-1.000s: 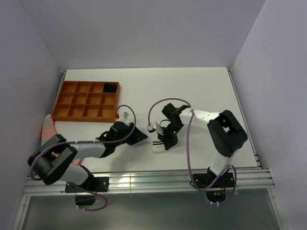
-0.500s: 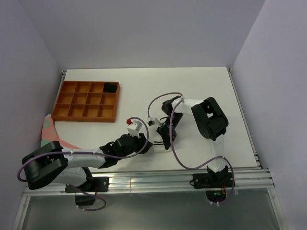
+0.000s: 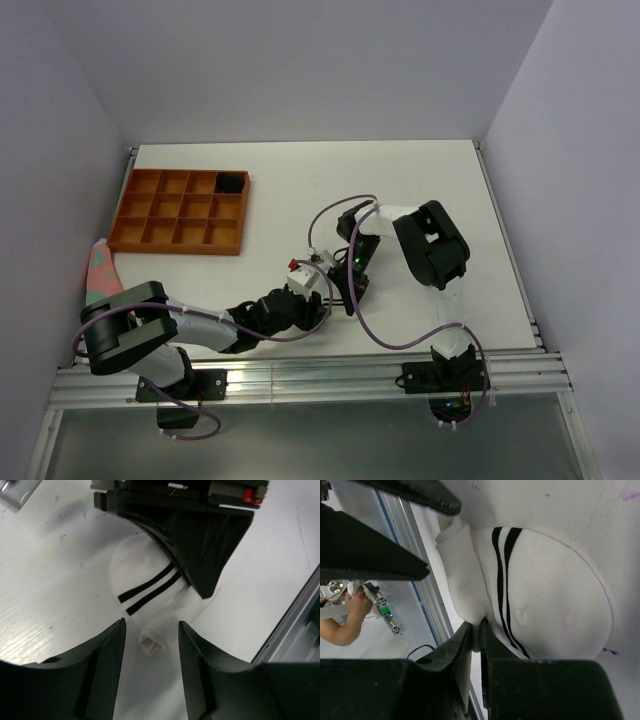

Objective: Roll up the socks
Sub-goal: Roll the sock at the center of the board.

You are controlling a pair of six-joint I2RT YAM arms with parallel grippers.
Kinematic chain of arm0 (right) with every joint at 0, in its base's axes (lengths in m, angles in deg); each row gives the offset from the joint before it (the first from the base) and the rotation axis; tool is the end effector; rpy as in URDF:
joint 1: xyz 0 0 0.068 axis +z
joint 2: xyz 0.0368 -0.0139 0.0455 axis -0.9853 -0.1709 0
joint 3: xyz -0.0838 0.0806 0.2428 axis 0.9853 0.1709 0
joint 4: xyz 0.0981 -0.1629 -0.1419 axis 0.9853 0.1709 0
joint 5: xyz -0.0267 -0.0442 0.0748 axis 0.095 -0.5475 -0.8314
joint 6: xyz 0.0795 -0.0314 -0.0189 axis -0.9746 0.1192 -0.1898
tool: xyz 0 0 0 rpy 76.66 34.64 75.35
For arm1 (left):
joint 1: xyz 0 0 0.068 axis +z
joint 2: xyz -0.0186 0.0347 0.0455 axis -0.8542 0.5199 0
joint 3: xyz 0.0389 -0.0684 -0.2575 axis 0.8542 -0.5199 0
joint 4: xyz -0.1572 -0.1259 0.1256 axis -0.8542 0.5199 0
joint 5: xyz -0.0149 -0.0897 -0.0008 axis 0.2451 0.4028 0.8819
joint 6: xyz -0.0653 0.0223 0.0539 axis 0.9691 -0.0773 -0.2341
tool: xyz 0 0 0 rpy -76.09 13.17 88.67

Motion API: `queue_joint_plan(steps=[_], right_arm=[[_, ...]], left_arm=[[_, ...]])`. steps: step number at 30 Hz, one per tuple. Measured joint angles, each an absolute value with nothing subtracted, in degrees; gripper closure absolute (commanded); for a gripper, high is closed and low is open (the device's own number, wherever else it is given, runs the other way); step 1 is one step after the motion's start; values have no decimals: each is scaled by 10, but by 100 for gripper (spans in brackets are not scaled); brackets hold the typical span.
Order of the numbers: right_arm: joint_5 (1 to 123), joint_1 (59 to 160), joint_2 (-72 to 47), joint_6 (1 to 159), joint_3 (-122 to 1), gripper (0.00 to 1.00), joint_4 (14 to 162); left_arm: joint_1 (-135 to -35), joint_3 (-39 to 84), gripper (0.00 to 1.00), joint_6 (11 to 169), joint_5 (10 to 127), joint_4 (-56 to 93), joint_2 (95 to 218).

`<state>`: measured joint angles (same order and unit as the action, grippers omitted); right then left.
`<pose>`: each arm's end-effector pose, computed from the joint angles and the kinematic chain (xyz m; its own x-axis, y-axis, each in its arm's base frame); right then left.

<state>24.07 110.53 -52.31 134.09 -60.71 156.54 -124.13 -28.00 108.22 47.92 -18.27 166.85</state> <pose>0.2290 0.1989 0.1051 -0.4624 -0.8634 -0.2016 -0.6425 0.1696 0.7473 0.1337 -0.2528 0.1404 -0.5498 0.0437 -0.8341 0.6173 0.6939 -0.3706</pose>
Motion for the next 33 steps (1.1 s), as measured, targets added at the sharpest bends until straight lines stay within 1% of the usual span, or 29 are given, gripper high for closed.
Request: queue_joint_plan(steps=[8, 14, 22, 29, 32, 33], right_arm=[[243, 1105, -525, 1335, -610, 95, 1568], [245, 1105, -525, 1330, -611, 95, 1568], [246, 1105, -533, 1329, -620, 95, 1578], [248, 1105, -534, 1329, -623, 95, 1581], [248, 1105, -534, 1329, -623, 95, 1581], [249, 1105, -534, 1329, -623, 95, 1581]], left_arm=[[-1241, -271, 48, 1052, 517, -202, 1669], [-1241, -231, 48, 1031, 558, -194, 1686], [-1241, -229, 49, 1024, 561, -193, 1722], [-1237, -229, 51, 1024, 564, -200, 1740], [-1235, -227, 54, 1026, 564, -203, 1752], [-1234, -224, 58, 1028, 565, -203, 1757]])
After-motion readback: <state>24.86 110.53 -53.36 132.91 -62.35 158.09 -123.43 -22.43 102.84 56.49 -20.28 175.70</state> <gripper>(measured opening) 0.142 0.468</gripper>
